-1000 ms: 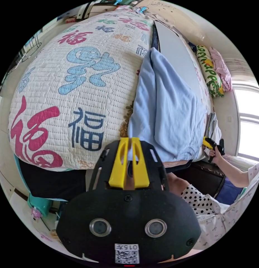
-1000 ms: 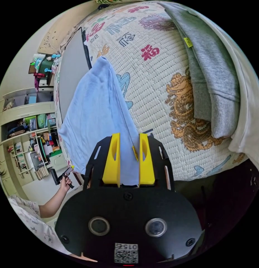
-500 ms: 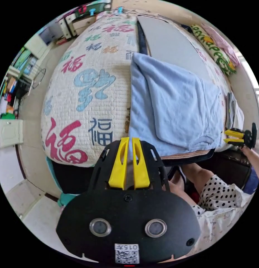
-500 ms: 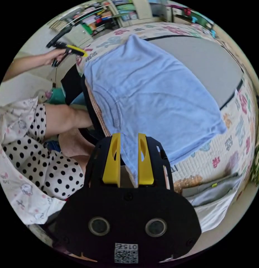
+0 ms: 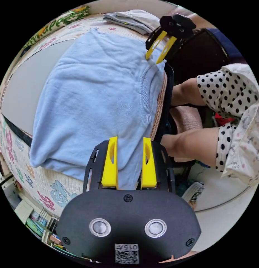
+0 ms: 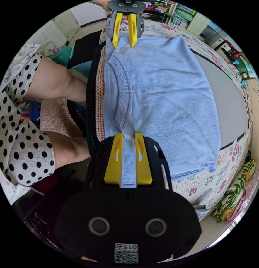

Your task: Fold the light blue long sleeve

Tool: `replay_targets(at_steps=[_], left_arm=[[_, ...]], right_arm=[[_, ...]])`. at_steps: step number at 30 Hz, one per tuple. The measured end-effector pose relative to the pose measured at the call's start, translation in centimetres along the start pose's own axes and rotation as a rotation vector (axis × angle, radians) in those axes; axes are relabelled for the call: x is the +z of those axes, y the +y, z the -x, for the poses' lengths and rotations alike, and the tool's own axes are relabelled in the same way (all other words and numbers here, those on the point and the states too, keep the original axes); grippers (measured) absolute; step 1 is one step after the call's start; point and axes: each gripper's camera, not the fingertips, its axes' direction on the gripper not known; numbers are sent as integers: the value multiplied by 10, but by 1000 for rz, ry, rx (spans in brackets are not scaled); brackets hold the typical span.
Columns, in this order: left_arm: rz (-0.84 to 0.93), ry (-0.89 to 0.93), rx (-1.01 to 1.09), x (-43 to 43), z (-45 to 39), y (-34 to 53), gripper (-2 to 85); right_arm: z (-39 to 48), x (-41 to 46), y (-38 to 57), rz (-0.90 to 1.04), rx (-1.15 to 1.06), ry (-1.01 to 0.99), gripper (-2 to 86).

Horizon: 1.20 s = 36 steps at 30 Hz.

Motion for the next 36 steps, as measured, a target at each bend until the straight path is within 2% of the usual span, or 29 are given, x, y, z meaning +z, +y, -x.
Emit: replay_targets(at_steps=[2, 7, 12, 18, 22, 26, 29, 34, 36], left_arm=[[-6, -74, 0, 11, -8, 9, 68], [22, 3, -95, 43, -8, 26, 60], [53, 59, -31, 78, -30, 34, 107], [71, -113, 149, 122, -64, 45, 82], [93, -91, 159, 144, -58, 46, 49], [71, 80, 64, 148, -17, 49, 24], [-43, 169, -37, 115, 37, 55, 19], [-258, 36, -187, 35, 184, 58, 15], [-340, -54, -227, 15, 261, 40, 14]], right_arm=[[19, 11, -4, 10, 0, 10, 70], [49, 37, -7, 23, 85, -37, 27], [59, 64, 3, 19, 192, -157, 14], [62, 103, 13, 48, 253, -270, 11], [58, 126, 21, 76, 281, -340, 10], [47, 133, 40, 71, 278, -433, 8], [9, 113, 68, -4, 344, -523, 7], [-120, 63, 115, -172, 491, -390, 5], [-202, 47, 126, -255, 547, -260, 5]])
